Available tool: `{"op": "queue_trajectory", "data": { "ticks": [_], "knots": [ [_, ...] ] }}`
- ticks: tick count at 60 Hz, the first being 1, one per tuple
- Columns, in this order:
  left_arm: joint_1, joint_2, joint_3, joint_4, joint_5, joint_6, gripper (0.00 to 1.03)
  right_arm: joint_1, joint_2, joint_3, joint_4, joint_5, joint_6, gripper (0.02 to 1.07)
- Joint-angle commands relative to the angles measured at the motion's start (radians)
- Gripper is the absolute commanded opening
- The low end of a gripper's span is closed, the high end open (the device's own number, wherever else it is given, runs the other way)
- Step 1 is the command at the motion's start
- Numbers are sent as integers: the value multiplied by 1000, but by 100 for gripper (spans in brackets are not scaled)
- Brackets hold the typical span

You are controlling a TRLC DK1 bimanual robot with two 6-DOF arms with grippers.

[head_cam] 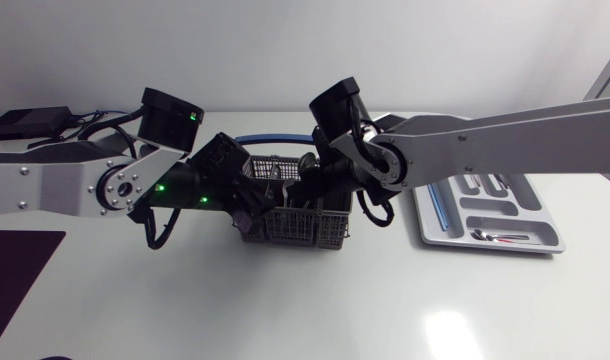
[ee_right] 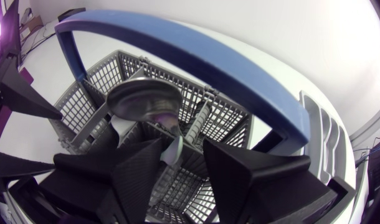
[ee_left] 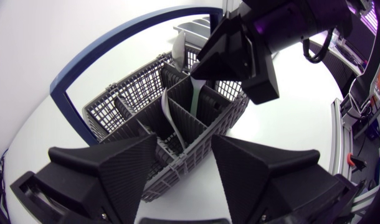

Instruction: Unload the cutlery basket into the drawer organizer.

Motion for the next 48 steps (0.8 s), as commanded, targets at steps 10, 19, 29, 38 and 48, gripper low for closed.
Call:
{"op": "queue_trajectory", "data": {
  "ticks": [10,19,29,38,48],
  "knots": [
    [7,34,-35,28,15,15,62,9,52,3,29,16,52,38],
    [5,34,-38,28,15,14,62,8,55,-2,38,16,54,18],
    [5,25,-52,34,16,12,62,14,57,-20,58,16,43,8],
    [4,14,-58,34,16,9,62,32,28,-48,69,16,5,8],
    [2,2,-58,34,16,8,62,80,-70,-112,113,45,-80,8]
  ]
}}
